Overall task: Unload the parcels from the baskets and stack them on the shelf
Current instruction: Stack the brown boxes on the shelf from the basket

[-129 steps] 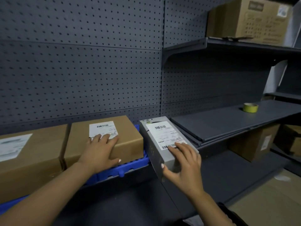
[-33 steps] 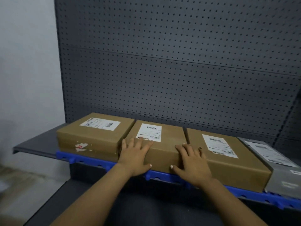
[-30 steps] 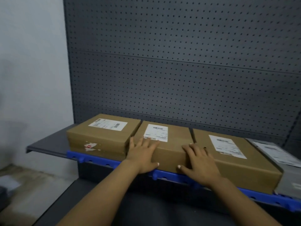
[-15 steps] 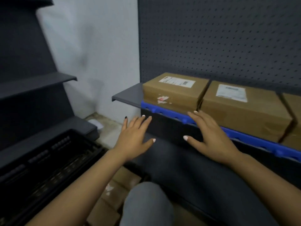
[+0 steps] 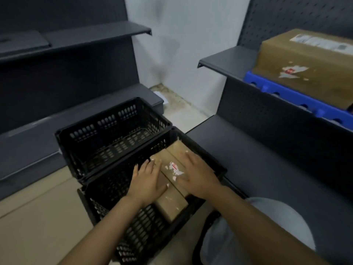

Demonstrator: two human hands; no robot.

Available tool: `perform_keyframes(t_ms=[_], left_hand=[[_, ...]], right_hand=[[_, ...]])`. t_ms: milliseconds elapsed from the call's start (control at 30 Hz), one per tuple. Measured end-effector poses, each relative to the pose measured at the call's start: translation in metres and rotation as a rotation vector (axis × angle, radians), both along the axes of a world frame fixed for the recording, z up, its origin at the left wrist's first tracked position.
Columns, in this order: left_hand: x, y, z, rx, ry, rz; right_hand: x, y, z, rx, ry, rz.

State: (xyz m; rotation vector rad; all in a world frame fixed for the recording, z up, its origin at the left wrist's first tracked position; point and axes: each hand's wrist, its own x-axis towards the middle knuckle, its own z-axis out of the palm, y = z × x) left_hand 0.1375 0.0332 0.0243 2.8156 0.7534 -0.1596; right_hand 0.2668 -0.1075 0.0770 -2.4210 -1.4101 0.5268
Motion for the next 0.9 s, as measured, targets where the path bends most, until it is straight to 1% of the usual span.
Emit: perform_keyframes(t_ms=[67,100,200,267,400,600,767,900], left_hand=[[-0.011,-0.004,-0.021,-0.047,0.064,0.041],[-0.016,-0.007,-0.031,-0.068,0.092,0.056],[-0.031,-0.012,-0.057,-0.108,0.177,0.081],[-0.040,-0.015,-0.070,-0.106,0.223,0.092],[-0.062,-0.018,-0.085,-0.088,0.244,0.132],[-0.088,-0.018,-0.096,-0.136,0.258,0.200],[-0.081,-0.026,-0.104,-0.200,0.263,0.191],[-0.063,-0.030,-0.114,-0.272,0.246,0.173]], right_hand=[[-0.011,0.003,-0.029,-0.074,0.014,0.032],[-0.014,0.001,-0.045,-0.119,-0.015,0.052],[-0.016,-0.015,-0.083,-0.366,-0.099,0.103],[-0.015,-0.020,-0.093,-0.465,-0.124,0.149],[-0.018,-0.014,-0.103,-0.454,-0.102,0.188],[-0.034,0.003,-0.118,-0.523,0.091,0.114],[-0.043,0.005,-0.125,-0.600,0.162,0.159],[-0.045,0.006,-0.129,-0.647,0.160,0.186]])
